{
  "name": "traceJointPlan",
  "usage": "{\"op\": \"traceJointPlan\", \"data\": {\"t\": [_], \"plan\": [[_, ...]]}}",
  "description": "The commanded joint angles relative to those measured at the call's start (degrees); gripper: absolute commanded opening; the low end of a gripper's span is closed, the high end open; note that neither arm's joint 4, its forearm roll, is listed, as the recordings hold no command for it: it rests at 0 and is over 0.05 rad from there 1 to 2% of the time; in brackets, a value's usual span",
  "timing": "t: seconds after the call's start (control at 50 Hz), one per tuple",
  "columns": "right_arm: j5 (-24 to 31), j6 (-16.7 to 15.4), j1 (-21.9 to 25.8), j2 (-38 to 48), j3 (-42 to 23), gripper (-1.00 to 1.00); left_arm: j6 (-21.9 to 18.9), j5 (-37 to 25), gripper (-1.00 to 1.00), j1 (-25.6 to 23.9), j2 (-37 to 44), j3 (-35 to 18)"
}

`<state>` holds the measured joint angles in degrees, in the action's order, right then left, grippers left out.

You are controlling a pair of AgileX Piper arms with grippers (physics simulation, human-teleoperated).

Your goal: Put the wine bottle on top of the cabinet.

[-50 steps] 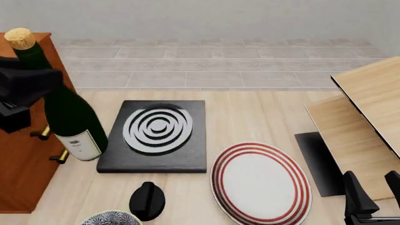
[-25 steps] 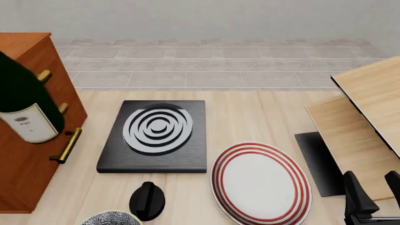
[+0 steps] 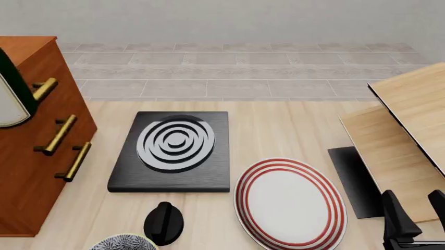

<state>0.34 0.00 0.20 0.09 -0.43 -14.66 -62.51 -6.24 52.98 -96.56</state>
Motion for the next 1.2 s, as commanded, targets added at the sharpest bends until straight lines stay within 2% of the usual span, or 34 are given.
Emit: {"op": "traceJointPlan", "data": {"t": [0.02,0.12,0.28,0.4,0.54,0.8,0.96,1.2], "plan": [[0.01,0.00,0.00,0.00,0.00,1.00,-0.65,0.21,-1.00,4.84,4.03,-5.17],[-0.01,-0.02,0.01,0.00,0.00,1.00,-0.92,0.68,-1.00,7.38,5.64,-6.65],[0.00,-0.01,0.00,0.00,0.00,1.00,-0.53,3.02,-1.00,10.16,6.24,-4.30],[-0.01,0.00,-0.01,0.00,0.00,1.00,0.39,4.05,-1.00,12.08,7.41,-5.23],[-0.01,-0.01,0.01,0.00,0.00,1.00,-3.61,6.23,-1.00,16.50,8.41,-3.70],[-0.01,-0.01,0.00,0.00,0.00,1.00,-2.77,9.28,-1.00,21.93,9.20,-0.95],[0.00,0.00,0.01,0.00,0.00,1.00,-1.84,9.13,-1.00,25.58,11.15,-4.01],[0.00,0.01,-0.02,0.00,0.00,1.00,-1.27,10.42,-1.00,30.19,12.18,-2.16]]}}
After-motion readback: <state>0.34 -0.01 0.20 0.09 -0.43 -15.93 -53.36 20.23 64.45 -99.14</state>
